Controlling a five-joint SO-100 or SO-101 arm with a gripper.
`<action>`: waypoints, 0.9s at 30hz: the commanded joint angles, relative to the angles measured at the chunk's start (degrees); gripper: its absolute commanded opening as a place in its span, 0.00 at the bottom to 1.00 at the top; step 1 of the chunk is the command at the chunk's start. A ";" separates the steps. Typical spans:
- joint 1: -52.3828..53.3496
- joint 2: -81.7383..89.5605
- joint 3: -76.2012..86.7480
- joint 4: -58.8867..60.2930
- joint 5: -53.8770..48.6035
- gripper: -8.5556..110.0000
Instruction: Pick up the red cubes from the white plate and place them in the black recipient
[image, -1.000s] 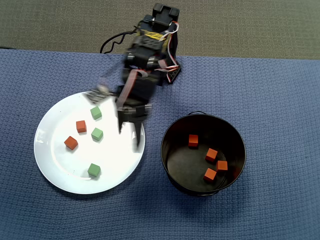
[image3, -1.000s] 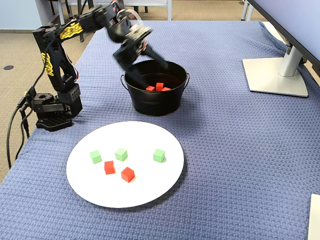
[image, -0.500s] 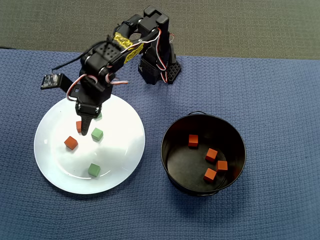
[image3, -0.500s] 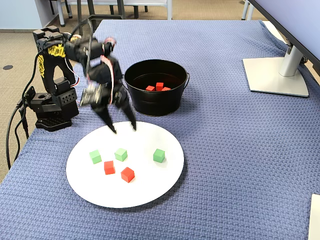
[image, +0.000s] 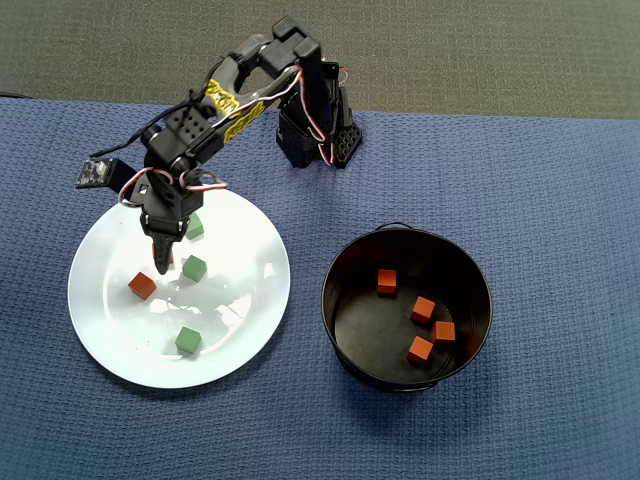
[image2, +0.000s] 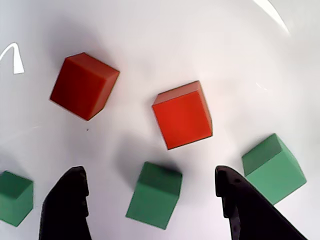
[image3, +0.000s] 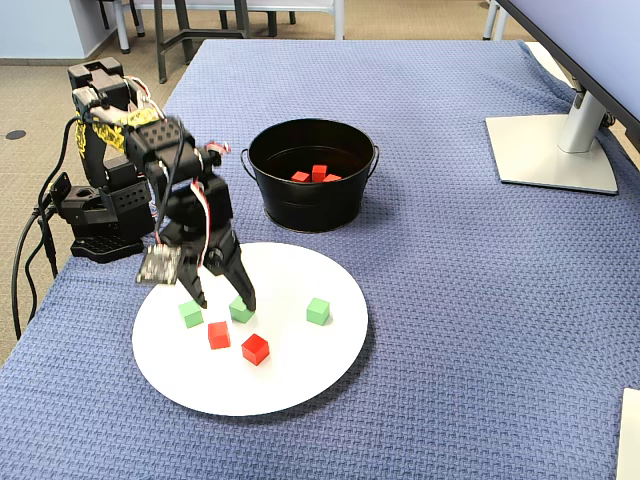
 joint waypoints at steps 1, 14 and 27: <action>1.05 -1.76 -5.10 -1.14 -2.99 0.32; -0.18 -5.27 -5.98 -0.70 -34.28 0.32; 1.93 -6.94 -5.27 -4.92 -33.40 0.31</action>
